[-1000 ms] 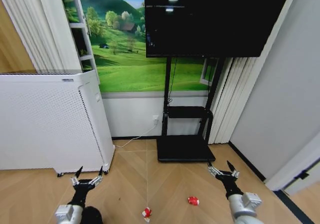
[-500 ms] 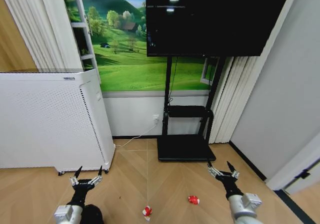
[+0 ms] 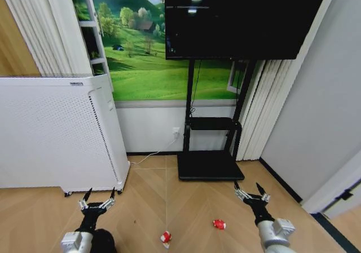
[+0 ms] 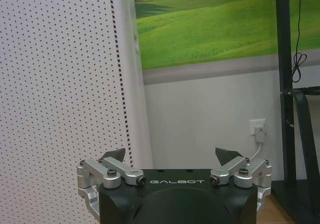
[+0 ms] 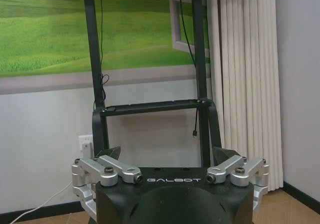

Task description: Pick up the trash bin and place the garbage on the floor into it.

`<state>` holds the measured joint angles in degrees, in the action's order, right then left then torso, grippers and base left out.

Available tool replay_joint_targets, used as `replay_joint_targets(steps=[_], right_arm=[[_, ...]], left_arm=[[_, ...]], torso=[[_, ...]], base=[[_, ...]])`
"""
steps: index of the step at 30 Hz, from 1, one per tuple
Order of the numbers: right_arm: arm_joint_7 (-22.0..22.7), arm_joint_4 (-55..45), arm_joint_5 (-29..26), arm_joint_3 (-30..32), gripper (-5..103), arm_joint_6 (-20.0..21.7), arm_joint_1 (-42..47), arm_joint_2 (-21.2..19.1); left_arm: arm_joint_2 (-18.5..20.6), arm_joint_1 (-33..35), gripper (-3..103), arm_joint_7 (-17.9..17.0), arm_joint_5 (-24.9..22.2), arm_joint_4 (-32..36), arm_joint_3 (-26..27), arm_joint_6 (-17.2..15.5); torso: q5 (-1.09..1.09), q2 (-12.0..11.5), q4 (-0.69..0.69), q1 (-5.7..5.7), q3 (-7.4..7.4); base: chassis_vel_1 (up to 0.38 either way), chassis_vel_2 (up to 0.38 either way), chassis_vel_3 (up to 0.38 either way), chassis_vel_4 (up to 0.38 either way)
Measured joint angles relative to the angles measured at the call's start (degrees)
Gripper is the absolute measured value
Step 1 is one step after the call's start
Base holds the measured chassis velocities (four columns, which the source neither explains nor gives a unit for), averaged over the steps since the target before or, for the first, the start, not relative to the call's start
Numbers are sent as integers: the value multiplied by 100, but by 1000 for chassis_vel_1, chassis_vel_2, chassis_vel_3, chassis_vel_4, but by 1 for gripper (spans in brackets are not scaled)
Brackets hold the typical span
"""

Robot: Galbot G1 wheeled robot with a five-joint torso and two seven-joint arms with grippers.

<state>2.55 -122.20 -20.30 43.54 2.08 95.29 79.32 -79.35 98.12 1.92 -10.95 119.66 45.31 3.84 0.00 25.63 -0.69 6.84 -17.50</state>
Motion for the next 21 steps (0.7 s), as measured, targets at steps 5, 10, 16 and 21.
replay_joint_targets(steps=[5, 10, 16, 21], right_arm=[[6, 2, -8, 13, 100, -5, 5, -2], [19, 16, -5, 13, 100, -11, 3, -1], [25, 40, 2, 11, 100, -15, 1, -3], [29, 50, 2, 13, 100, -18, -7, -5]], left_arm=[[0, -5, 98, 0, 7, -26, -4, 7], [2, -17, 98, -1, 9, -41, -6, 8], [4, -27, 98, -1, 7, -79, 4, 26], [2, -37, 98, -1, 5, -105, 6, 32]], torso=[[0, -110, 0, -35, 74], [0, -247, 0, -81, 166], [0, -373, 0, -126, 248], [0, -511, 0, -177, 334]], base=[[0, 0, 0, 0], [0, 0, 0, 0], [0, 0, 0, 0], [0, 0, 0, 0]])
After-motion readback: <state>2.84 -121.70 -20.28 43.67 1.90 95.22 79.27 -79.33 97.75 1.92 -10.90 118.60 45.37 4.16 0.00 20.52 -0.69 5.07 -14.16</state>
